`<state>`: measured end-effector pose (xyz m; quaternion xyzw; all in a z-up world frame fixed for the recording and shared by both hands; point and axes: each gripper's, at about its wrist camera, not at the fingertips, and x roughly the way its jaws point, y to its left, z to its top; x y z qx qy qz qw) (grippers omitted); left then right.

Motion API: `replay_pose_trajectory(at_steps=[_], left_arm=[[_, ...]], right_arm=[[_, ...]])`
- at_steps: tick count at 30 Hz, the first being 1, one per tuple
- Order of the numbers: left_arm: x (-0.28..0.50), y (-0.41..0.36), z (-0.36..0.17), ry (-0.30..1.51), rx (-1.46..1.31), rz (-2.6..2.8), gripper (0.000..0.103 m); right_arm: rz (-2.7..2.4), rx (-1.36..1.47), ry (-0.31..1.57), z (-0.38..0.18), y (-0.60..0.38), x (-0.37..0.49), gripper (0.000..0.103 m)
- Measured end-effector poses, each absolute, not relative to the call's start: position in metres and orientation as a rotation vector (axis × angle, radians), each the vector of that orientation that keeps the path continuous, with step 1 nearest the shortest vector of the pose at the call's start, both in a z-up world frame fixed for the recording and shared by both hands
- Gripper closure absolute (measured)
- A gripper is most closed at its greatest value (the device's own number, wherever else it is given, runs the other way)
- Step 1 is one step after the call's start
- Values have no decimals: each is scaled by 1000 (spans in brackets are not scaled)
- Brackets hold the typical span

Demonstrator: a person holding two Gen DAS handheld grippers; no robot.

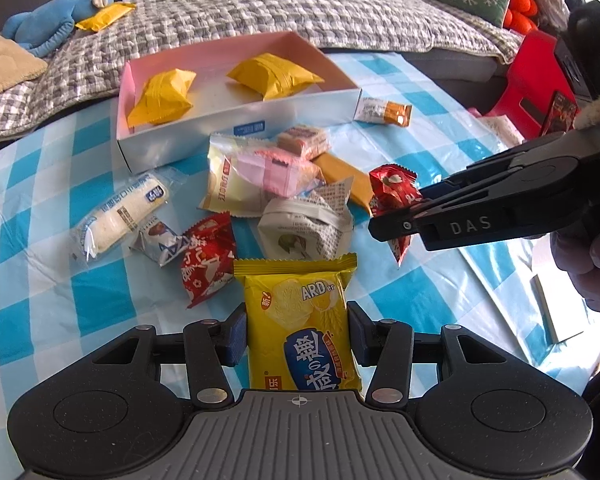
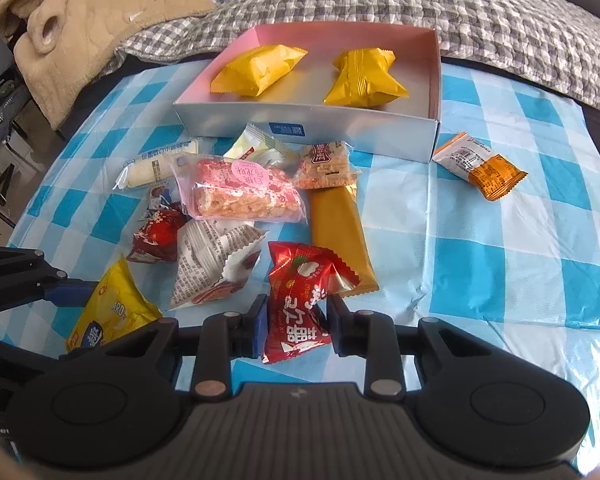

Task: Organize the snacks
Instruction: 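Carry the chip bag and candy packet into the pink box and open both tools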

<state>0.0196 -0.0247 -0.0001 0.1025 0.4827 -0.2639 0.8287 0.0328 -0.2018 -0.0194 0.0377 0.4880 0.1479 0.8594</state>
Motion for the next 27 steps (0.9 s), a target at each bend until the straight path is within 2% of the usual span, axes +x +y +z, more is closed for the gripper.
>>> replay_pose_trajectory(at_steps=[8, 17, 27], left_arm=[[35, -25, 38, 947, 157, -557, 56], [95, -51, 59, 918, 200, -521, 56], [178, -90, 30, 891, 297, -443, 56]], right_arm=[[312, 134, 937, 12, -214, 34, 75], [227, 197, 878, 30, -237, 85, 76], [167, 156, 804, 24, -246, 156, 75]])
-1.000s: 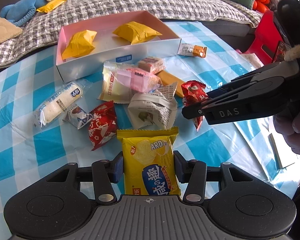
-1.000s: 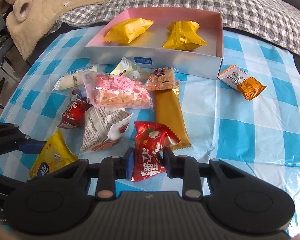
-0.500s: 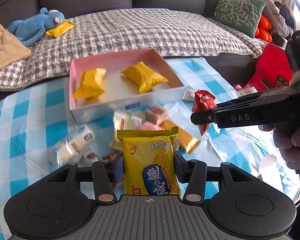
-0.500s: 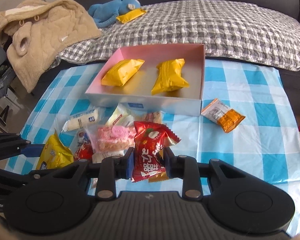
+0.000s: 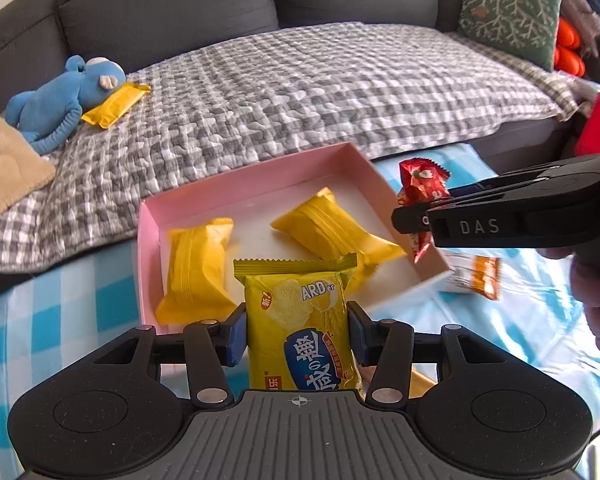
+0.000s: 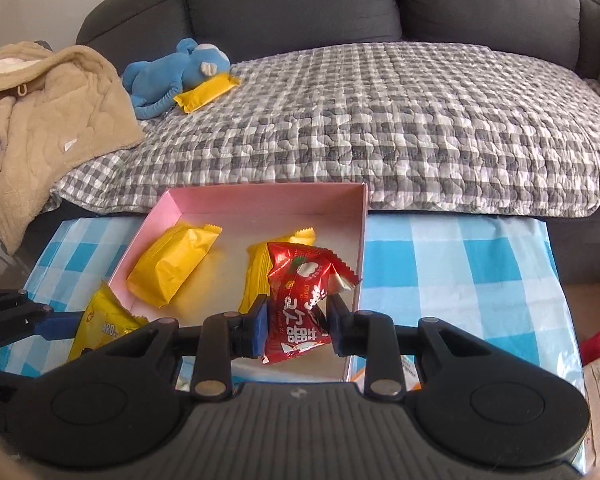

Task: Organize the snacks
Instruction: 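Carry the chip bag and candy packet into the pink box and open both tools, then lift both tools out of the box back over the snack pile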

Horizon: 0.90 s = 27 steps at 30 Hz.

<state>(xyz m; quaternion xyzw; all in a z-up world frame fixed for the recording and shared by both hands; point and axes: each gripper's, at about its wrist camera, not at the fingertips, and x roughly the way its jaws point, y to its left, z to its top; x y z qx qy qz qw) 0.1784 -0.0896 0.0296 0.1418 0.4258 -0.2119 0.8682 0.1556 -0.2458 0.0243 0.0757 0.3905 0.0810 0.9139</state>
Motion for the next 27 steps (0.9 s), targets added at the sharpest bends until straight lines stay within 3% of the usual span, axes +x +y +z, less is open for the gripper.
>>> replay_pose_trajectory(at_steps=[15, 18, 19, 21, 23, 27], left_arm=[[251, -91, -19, 920, 241, -338, 59], [253, -91, -19, 902, 233, -337, 54], [254, -92, -19, 904, 229, -341, 49], [254, -92, -18, 908, 217, -346, 42], [251, -92, -17, 904, 213, -355, 34], [244, -93, -12, 899, 216, -364, 25]], right_arm=[[179, 146, 788, 0, -246, 208, 75], [168, 156, 783, 1, -248, 210, 72], [166, 157, 783, 1, -248, 210, 70], [165, 161, 778, 2, -248, 209, 53], [157, 162, 764, 4, -248, 206, 44], [151, 174, 758, 10, -249, 203, 35]])
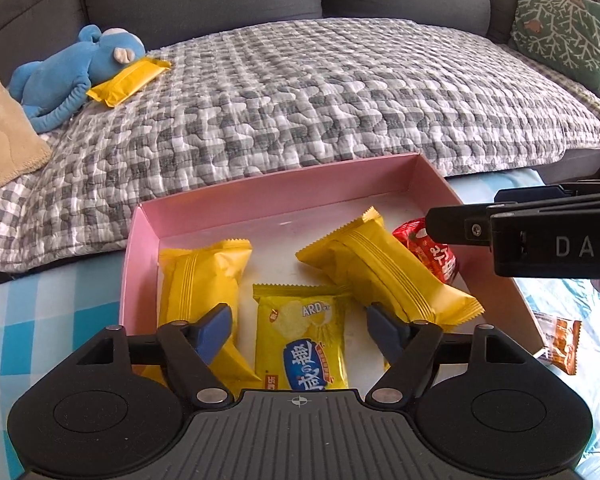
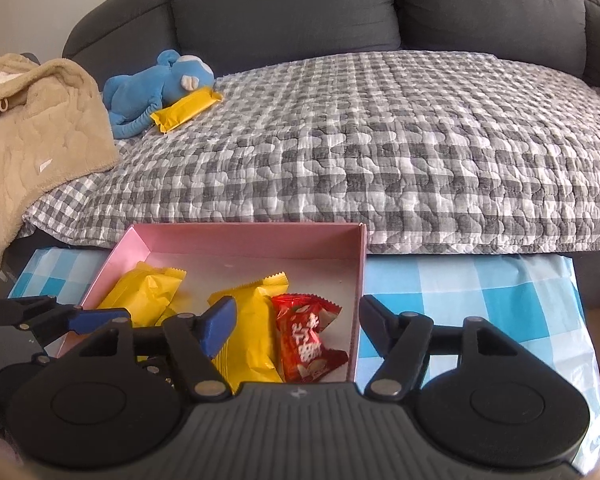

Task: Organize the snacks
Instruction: 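Lift both tools out of the box back over the snack pile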

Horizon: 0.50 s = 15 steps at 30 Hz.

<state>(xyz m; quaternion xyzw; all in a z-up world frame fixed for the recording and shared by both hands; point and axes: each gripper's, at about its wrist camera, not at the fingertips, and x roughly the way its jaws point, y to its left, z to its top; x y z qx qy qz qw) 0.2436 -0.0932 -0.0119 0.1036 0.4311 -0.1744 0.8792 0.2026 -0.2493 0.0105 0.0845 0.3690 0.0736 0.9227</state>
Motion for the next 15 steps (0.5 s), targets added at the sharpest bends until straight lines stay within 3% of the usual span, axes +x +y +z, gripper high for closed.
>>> replay_pose_trajectory(at_steps=[7, 15], left_arm=[[219, -90, 8, 887, 205, -371, 13], [182, -75, 23, 895, 165, -383, 11]], right_arm=[[136, 178, 750, 24, -251, 185, 21], [134, 192, 761, 38, -252, 152, 13]])
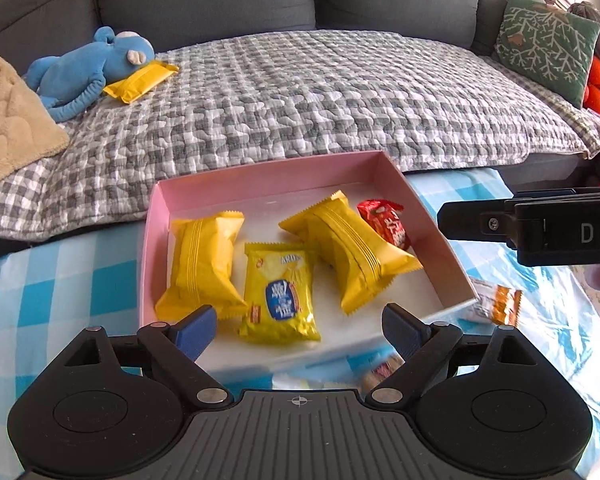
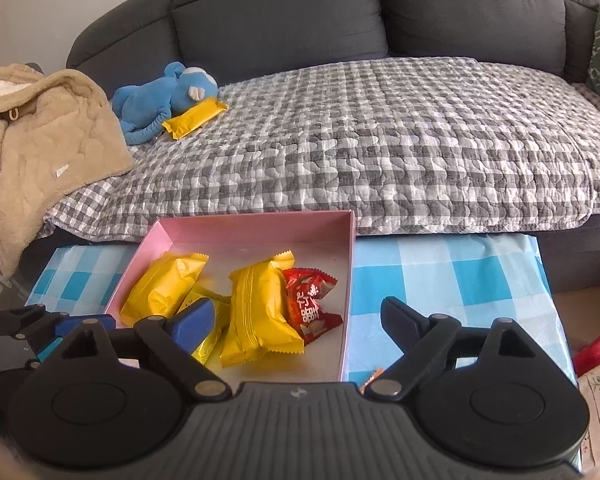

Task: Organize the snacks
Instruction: 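Lift both tools out of the box back over the snack pile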

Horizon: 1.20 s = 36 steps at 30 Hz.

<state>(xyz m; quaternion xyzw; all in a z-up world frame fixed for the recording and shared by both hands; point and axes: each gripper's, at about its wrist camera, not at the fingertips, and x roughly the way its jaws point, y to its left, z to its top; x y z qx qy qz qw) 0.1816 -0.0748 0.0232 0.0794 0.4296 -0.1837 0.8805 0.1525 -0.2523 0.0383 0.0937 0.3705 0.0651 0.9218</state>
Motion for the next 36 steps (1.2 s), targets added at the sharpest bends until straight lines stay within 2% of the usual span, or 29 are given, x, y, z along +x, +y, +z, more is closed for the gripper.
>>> replay_pose_trajectory(at_steps=[12, 36], left_arm=[[115, -51, 45, 871, 148, -401, 6], [36, -13, 20, 954, 111, -434, 6]], right_arm=[[172, 166, 771, 55, -235, 99, 6], [201, 136, 849, 30, -214, 24, 3]])
